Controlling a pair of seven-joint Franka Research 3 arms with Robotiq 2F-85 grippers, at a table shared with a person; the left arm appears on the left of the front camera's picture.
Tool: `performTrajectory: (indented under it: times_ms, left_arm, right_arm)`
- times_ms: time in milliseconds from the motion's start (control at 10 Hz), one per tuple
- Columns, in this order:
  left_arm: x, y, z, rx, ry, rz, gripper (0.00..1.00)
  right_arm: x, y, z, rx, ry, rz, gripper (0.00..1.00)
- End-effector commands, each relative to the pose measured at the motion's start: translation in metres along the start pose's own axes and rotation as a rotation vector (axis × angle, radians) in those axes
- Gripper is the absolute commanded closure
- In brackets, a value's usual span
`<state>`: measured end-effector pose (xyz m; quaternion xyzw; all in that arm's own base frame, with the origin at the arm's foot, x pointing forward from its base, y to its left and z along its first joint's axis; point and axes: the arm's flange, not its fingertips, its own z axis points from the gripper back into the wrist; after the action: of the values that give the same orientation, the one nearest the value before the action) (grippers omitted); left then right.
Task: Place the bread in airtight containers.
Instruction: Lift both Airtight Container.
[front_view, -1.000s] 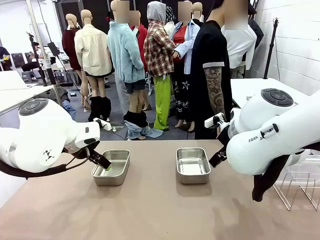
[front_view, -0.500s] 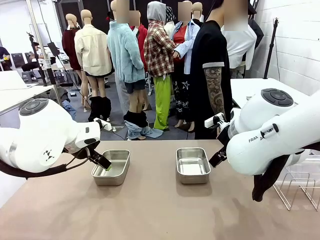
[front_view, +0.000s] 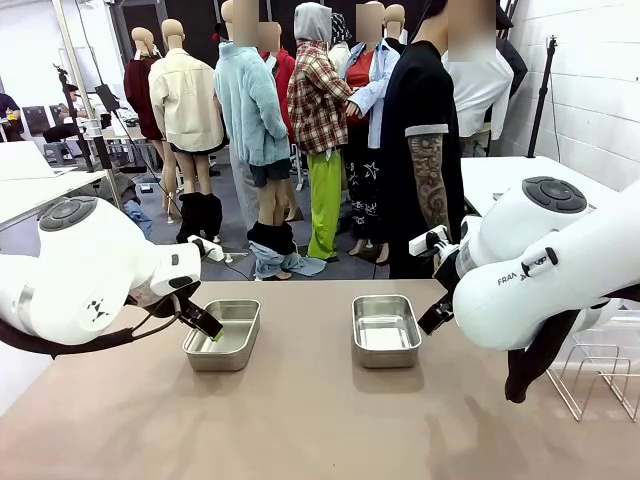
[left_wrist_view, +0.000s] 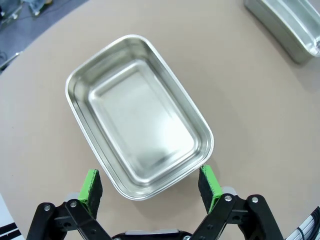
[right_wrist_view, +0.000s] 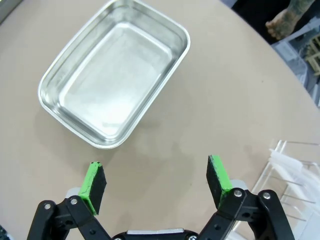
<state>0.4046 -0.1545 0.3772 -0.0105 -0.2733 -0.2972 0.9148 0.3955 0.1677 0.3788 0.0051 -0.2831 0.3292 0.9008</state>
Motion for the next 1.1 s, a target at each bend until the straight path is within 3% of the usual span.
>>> performTrajectory:
  times_ms: [0, 300, 500, 800, 1000]
  left_arm:
    - [0.024, 0.006, 0.032, 0.031, -0.045, -0.043, 0.00]
    - [0.054, 0.054, 0.105, 0.090, -0.111, -0.033, 0.00]
    - [0.044, 0.099, 0.137, 0.137, -0.140, 0.081, 0.00]
    - [0.029, 0.157, 0.142, 0.142, -0.097, 0.216, 0.00]
    - [0.020, 0.178, 0.134, 0.112, -0.091, 0.246, 0.00]
  right_arm:
    - [0.012, 0.004, 0.036, -0.073, -0.055, 0.045, 0.00]
    - [-0.004, -0.035, 0.139, -0.231, -0.151, -0.056, 0.00]
    - [-0.061, -0.098, 0.214, -0.307, -0.220, -0.268, 0.00]
    - [-0.164, -0.180, 0.236, -0.235, -0.258, -0.550, 0.00]
    - [-0.217, -0.204, 0.227, -0.210, -0.249, -0.687, 0.00]
